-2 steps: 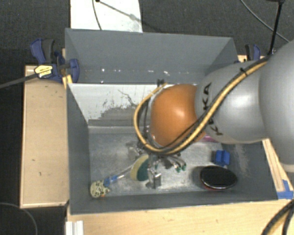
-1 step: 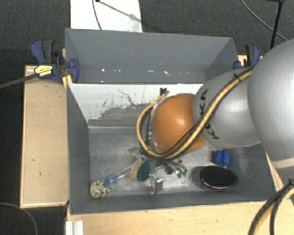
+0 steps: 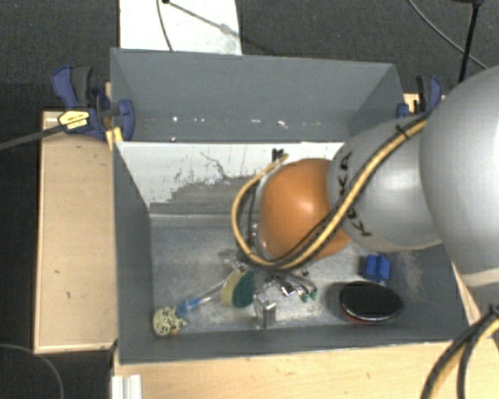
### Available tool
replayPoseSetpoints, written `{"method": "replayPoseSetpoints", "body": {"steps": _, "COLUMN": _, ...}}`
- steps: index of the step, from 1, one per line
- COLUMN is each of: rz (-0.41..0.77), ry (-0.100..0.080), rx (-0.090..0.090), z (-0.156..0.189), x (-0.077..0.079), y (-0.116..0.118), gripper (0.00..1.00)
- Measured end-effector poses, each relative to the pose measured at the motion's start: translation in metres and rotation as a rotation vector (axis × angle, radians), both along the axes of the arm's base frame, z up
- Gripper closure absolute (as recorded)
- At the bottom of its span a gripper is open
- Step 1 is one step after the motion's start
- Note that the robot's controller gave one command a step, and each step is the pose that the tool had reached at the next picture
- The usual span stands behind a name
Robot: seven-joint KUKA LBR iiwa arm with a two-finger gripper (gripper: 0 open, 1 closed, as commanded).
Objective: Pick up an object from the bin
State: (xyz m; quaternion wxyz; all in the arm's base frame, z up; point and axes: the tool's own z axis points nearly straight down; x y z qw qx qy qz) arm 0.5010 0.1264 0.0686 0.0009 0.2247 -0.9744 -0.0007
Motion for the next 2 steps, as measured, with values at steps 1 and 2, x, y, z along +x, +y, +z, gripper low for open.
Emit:
{"method": "replayPoseSetpoints", "body": {"steps": 1, "rz": -0.004, "ry": 0.001, "rx": 0.000, "z": 0.000, "x": 0.000, "y": 0.000, "gripper": 1.00}}
{"method": "replayPoseSetpoints", "body": {"steps": 2, "rz": -0.016, "ry": -0.010, "rx": 0.001, "z": 0.070, "x": 0.002, "y": 0.000, "gripper": 1.00}}
